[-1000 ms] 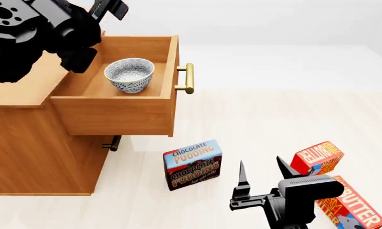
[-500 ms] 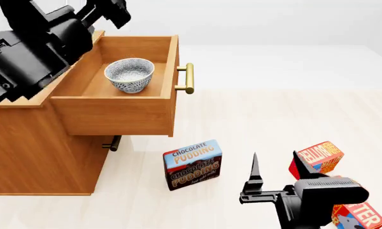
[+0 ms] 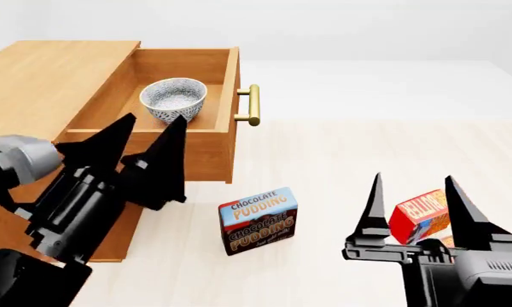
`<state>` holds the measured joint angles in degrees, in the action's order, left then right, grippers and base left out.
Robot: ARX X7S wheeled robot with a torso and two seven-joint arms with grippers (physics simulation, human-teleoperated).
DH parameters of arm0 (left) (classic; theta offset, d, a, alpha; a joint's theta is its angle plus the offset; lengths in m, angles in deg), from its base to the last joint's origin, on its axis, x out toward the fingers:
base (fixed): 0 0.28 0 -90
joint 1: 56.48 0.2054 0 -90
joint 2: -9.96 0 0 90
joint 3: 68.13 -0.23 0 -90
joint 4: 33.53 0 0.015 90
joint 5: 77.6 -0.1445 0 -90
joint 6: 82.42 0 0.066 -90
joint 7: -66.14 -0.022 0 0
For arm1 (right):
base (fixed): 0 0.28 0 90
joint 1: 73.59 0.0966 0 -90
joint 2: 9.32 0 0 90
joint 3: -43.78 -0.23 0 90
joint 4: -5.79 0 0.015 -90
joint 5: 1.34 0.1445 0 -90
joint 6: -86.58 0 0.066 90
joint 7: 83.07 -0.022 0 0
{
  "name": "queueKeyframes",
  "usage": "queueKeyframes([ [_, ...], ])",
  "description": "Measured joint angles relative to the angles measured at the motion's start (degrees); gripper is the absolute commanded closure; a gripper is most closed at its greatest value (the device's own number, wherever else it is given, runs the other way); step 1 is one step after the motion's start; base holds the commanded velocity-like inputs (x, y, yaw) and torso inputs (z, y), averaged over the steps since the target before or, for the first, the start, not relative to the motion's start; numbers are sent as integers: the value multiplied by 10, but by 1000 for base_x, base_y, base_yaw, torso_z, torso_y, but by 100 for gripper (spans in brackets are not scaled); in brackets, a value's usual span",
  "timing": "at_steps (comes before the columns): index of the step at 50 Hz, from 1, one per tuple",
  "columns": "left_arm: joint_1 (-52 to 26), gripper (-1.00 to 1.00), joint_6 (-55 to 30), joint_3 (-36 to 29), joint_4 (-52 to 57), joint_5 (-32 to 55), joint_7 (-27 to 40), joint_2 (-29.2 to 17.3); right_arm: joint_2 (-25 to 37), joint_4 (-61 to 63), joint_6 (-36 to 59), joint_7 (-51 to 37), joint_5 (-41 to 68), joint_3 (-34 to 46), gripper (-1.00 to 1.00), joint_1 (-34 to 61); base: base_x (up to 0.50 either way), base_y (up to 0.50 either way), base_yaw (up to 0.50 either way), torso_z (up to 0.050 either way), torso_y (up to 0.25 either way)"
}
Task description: Put the bowl in the top drawer of the cabinet.
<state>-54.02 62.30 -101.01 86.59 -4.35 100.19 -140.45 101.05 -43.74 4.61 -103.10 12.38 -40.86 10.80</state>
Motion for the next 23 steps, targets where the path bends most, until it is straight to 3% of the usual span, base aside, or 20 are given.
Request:
queueKeyframes([
  [4,81,-100,17,53,16,-91,22,-23,4,35,3,-9,-14,2,-100,-10,0,0,0,0,0],
  [8,200,-100,29,155,27,-167,24,-44,7,68,2,-17,-34,7,-100,-23,0,0,0,0,0],
  [17,536,-100,42,492,38,-288,-10,-47,10,123,-21,-36,-87,19,-100,-57,0,0,0,0,0],
  [23,704,-100,43,671,41,-358,-19,-27,11,141,-55,-47,-116,21,-100,-82,0,0,0,0,0],
])
